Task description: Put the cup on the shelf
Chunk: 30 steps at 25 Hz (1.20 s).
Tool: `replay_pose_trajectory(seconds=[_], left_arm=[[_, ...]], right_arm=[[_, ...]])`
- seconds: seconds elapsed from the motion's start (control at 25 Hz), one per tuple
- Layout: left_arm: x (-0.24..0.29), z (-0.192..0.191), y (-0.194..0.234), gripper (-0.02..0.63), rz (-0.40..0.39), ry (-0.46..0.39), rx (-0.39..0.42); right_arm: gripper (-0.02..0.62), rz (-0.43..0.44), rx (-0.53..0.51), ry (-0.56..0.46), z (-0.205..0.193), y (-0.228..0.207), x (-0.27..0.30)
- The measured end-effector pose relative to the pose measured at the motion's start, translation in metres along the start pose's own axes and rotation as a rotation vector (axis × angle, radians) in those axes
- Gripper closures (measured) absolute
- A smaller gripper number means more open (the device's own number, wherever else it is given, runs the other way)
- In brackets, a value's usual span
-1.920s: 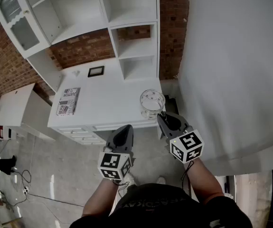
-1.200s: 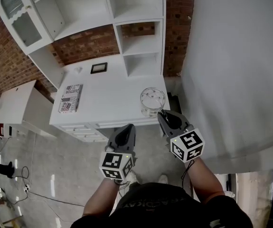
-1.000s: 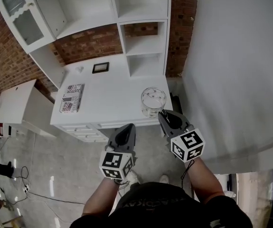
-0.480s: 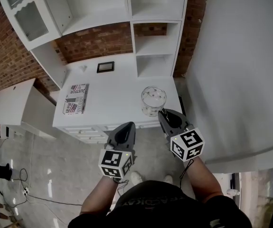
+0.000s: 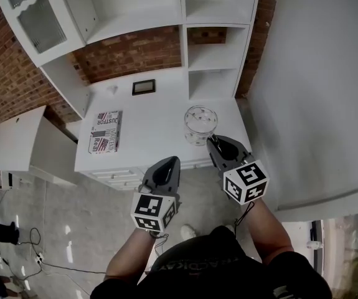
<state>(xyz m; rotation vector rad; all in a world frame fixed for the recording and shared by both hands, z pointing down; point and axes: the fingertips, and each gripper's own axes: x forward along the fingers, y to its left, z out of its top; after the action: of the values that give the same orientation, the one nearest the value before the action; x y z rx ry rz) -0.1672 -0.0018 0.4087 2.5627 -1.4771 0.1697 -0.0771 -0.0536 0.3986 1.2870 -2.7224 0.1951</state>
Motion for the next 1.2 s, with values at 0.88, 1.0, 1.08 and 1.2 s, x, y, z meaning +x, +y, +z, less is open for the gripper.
replay_pose_trajectory(seconds=[0.88, 1.0, 1.08, 1.2], left_arm=[[0.109, 0.032, 0.031, 0.601, 0.003, -0.025, -0.003], [0.137, 0.036, 0.034, 0.601, 0.005, -0.024, -0.005], [0.157, 0.039, 0.036, 0.601, 0.006, -0.025, -0.007], [0.188, 0.043, 0.039, 0.601, 0.007, -0.024, -0.010]], right_arm=[[0.557, -0.009, -0.009, -0.004, 0.027, -0.100, 0.074], [0.558, -0.008, -0.012, 0.003, 0.028, -0.128, 0.089], [0.557, -0.009, -0.014, 0.008, 0.029, -0.148, 0.099], [0.557, -0.011, -0.020, 0.009, 0.031, -0.176, 0.114]])
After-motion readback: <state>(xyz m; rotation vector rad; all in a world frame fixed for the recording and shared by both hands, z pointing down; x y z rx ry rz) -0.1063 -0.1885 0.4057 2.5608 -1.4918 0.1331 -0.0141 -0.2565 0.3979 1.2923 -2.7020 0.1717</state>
